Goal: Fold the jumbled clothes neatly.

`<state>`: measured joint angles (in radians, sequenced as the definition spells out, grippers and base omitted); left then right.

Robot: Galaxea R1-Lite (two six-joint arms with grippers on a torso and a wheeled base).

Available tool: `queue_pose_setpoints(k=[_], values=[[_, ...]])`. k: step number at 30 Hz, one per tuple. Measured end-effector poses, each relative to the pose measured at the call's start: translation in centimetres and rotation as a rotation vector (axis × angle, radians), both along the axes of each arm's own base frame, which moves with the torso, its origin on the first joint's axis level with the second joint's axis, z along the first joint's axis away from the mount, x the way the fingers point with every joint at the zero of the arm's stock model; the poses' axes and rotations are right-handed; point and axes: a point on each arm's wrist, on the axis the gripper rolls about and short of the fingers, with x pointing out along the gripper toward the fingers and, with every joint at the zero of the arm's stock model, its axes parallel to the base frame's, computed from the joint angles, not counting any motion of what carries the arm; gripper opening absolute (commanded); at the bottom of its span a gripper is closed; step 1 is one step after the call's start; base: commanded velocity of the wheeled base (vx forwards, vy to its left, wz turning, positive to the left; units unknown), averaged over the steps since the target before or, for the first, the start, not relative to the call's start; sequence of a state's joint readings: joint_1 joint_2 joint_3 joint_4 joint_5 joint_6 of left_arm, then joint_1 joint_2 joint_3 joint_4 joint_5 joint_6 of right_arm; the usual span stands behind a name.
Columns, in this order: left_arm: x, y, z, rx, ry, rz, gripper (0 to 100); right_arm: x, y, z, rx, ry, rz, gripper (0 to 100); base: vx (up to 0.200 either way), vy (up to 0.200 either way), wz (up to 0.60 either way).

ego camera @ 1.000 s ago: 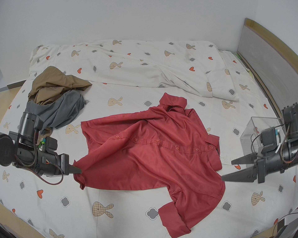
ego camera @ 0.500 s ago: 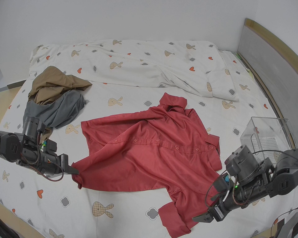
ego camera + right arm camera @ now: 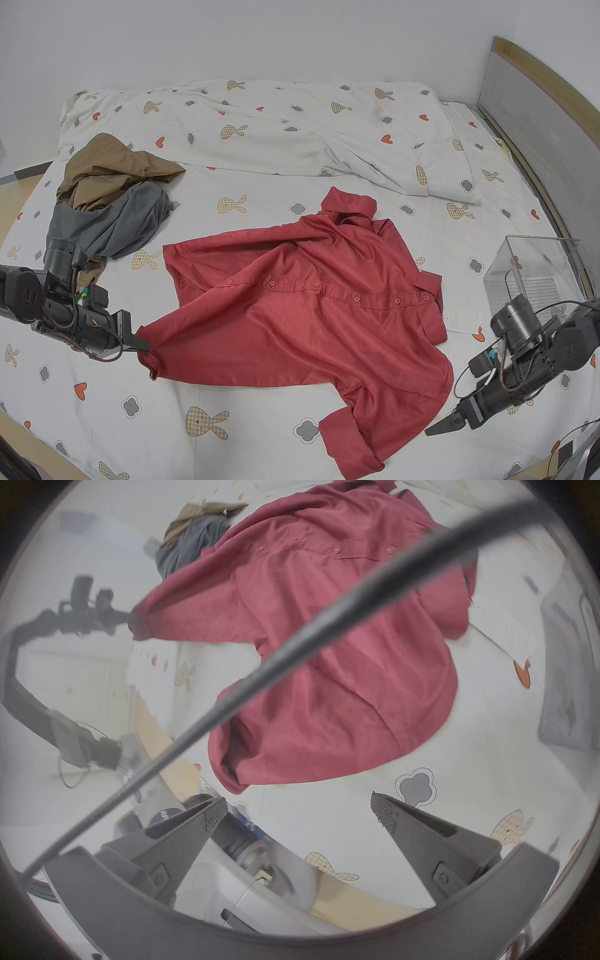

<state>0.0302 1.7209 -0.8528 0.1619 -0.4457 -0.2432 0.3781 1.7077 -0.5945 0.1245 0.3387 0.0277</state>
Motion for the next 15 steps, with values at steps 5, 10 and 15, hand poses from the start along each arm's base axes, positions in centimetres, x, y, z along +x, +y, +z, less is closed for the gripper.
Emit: queue_pose_setpoints(k=[5,10,15], values=[[0.0,0.2,-0.1,-0.001,0.006,0.009,0,0.3,-3.5,-0.3,0.084,-0.006,-0.008,100,0.0,0.0,0.0],[0.0,0.3,-0.1,0.0,0.005,0.013,0,1.1,-4.4,-1.5,0.141,0.002,-0.034,100,0.0,0.0,0.0],[-0.1,0.4,-0.2,-0.001,0.006,0.015,0,2.6,-4.7,-3.0,0.173,-0.044,-0.055,100,0.0,0.0,0.0]])
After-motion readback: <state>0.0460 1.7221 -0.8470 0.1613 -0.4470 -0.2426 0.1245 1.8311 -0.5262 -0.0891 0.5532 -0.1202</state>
